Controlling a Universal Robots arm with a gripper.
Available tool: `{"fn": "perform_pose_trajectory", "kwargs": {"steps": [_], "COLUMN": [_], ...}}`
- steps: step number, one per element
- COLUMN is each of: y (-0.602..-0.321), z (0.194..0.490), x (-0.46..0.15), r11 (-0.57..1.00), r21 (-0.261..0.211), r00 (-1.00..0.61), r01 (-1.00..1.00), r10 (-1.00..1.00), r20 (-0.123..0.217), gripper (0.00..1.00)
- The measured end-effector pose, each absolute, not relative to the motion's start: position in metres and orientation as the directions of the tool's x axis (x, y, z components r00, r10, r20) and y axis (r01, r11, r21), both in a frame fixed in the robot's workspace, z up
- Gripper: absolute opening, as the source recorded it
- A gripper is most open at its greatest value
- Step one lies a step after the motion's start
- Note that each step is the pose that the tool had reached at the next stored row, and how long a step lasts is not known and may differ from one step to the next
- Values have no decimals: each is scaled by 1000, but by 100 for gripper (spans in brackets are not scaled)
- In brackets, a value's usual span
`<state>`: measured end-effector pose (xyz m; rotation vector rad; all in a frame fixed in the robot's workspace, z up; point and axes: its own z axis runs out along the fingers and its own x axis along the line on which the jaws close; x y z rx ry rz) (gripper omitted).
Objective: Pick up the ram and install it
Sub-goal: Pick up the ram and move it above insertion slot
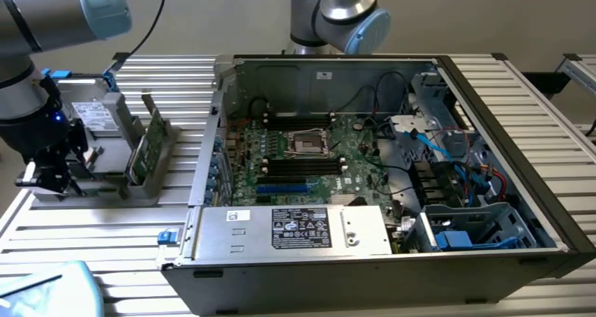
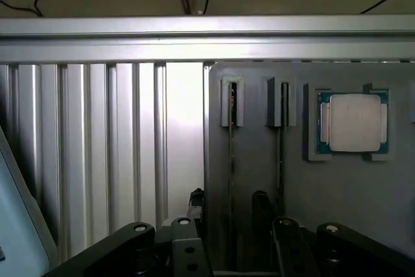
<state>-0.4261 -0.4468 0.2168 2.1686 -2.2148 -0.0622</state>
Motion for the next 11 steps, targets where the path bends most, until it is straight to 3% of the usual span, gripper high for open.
{"fn": "perform_pose_trajectory", "kwargs": {"steps": [11], "y": [-447], "z": [200], "x": [-424], "r11": [50], "r21": [58], "r00": [-50], "r01": [-997], "r10": [-999], "r20": [0], "gripper": [43]}}
